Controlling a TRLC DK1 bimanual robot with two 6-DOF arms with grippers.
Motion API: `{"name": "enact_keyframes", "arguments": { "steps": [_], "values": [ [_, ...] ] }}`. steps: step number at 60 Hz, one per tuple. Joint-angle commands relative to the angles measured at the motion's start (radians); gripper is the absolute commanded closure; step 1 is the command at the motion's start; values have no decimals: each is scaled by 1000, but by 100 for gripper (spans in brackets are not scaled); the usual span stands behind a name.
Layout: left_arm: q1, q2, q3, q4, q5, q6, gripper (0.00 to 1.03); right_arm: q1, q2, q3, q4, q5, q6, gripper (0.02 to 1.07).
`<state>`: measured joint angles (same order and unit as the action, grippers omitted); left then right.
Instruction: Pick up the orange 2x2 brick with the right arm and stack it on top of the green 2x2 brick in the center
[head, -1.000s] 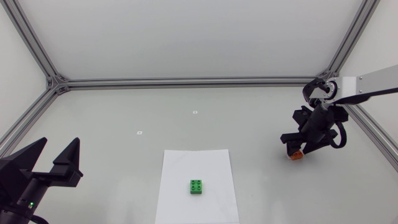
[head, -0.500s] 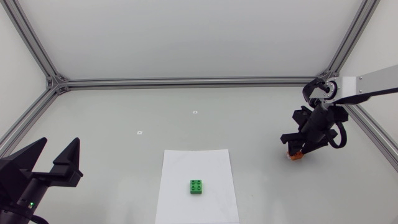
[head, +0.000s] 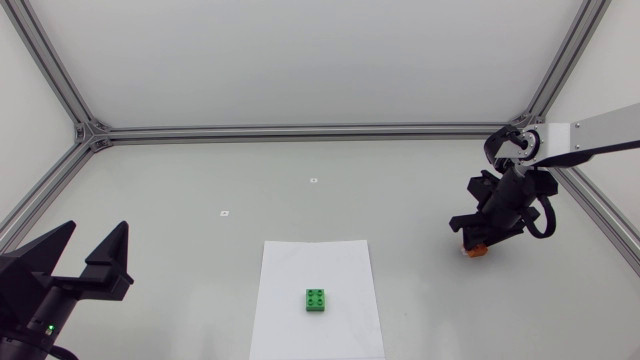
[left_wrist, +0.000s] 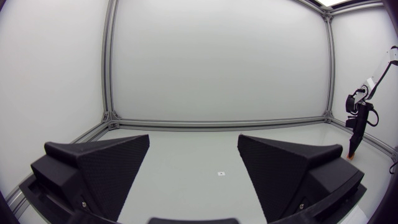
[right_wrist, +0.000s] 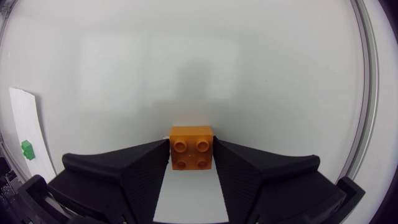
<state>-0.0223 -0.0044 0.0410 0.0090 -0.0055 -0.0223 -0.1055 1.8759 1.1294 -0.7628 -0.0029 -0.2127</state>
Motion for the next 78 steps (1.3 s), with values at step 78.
{"name": "enact_keyframes", "arguments": {
  "steps": [78],
  "values": [
    [4, -8, -41, -15, 4, 13, 4, 604, -345, -191, -148, 23, -208, 101]
  ]
}}
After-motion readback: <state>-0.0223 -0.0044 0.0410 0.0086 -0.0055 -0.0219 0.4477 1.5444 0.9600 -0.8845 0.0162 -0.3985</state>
